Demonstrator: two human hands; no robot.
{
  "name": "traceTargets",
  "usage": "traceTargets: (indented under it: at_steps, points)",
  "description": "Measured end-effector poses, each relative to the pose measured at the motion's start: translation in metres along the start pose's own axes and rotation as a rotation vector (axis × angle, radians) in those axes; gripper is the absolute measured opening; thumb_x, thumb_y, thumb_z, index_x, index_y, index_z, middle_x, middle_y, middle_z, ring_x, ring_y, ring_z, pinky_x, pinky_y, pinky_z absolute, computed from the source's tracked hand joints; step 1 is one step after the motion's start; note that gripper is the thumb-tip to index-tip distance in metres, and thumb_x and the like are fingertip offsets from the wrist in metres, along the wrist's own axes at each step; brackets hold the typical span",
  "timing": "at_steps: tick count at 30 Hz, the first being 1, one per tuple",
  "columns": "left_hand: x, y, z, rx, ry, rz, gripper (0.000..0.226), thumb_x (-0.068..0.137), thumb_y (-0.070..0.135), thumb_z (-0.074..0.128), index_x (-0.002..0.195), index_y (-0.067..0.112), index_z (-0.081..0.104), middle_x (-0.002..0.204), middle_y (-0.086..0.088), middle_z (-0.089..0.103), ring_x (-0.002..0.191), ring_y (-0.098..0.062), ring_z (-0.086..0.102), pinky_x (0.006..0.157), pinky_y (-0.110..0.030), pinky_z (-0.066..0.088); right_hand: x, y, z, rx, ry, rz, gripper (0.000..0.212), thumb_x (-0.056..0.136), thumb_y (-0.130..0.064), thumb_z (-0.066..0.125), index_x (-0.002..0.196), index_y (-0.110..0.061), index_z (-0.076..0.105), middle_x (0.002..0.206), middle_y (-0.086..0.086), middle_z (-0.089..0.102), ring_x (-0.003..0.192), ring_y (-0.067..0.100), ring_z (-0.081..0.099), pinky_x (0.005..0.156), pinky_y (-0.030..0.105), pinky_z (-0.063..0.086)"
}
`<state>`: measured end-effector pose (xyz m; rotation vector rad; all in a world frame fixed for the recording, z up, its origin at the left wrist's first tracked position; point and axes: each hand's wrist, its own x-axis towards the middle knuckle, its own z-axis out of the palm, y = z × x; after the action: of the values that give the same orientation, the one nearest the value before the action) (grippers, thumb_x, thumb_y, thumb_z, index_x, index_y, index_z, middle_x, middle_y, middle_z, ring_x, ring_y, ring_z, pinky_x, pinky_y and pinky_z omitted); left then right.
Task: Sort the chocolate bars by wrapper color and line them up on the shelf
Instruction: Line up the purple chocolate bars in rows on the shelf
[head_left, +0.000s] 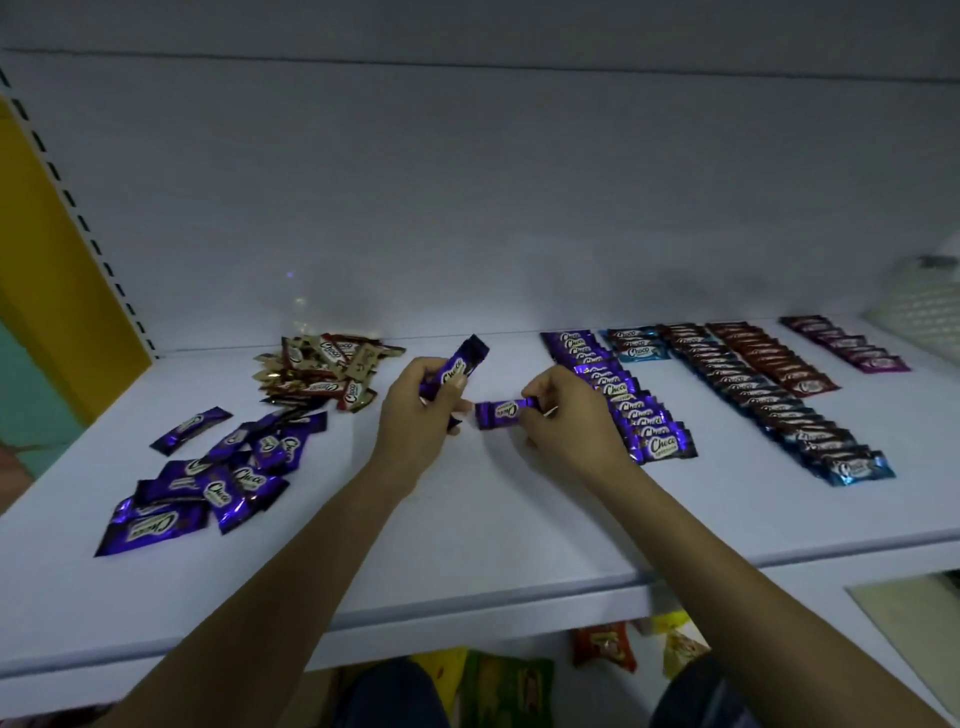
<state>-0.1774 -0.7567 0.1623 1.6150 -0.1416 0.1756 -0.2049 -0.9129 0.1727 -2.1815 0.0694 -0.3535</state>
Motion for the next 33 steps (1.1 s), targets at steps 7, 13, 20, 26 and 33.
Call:
traceTargets:
  at_steps: [7,13,20,26,33]
  points:
    - [-0.002,0.001,-0.005,-0.106,-0.012,-0.037,0.016,0.09,0.01,0.064,0.092,0.015,0.049,0.098,-0.012,0.068,0.066,-0.011,0.071,0.041,-0.019,0.043,0.003,0.006,-0.009,-0.38,-0.081,-0.086,0.014,0.084,-0.015,0.056,0.086,-0.024,0.066,0.079,-0.005,0.065,0.076,0.017,0.059,0.061,0.028,0.044]
    - [-0.009,0.008,0.0,0.065,-0.124,0.006,0.011,0.092,0.016,0.062,0.096,0.018,0.052,0.087,-0.001,0.072,0.06,-0.014,0.069,0.039,-0.015,0.037,-0.007,0.011,-0.025,-0.174,-0.091,-0.1,0.011,0.086,-0.012,0.063,0.084,-0.023,0.065,0.077,-0.006,0.064,0.07,0.01,0.055,0.065,0.024,0.042]
    - [-0.021,0.021,0.035,0.162,-0.232,0.038,0.009,0.093,0.018,0.06,0.092,0.02,0.051,0.086,0.003,0.071,0.057,-0.01,0.067,0.042,-0.015,0.04,-0.051,0.043,-0.08,-0.277,-0.132,-0.319,0.01,0.077,-0.02,0.066,0.086,-0.023,0.07,0.084,-0.012,0.064,0.078,0.004,0.056,0.072,0.02,0.046]
    - [-0.042,0.008,0.06,0.199,-0.24,0.085,0.022,0.093,0.015,0.059,0.081,0.021,0.04,0.078,-0.006,0.069,0.051,-0.005,0.059,0.053,-0.027,0.048,-0.068,0.048,-0.089,-0.276,-0.222,-0.35,0.021,0.083,-0.034,0.058,0.094,-0.022,0.071,0.092,-0.009,0.067,0.085,0.008,0.059,0.076,0.026,0.048]
    - [-0.048,0.014,0.055,0.178,-0.306,0.109,0.006,0.095,0.016,0.057,0.092,0.021,0.06,0.069,0.009,0.068,0.047,-0.003,0.057,0.044,-0.01,0.039,-0.064,0.052,-0.09,-0.422,-0.198,-0.29,0.022,0.086,-0.029,0.066,0.105,-0.019,0.07,0.098,0.0,0.057,0.095,0.016,0.049,0.076,0.03,0.038]
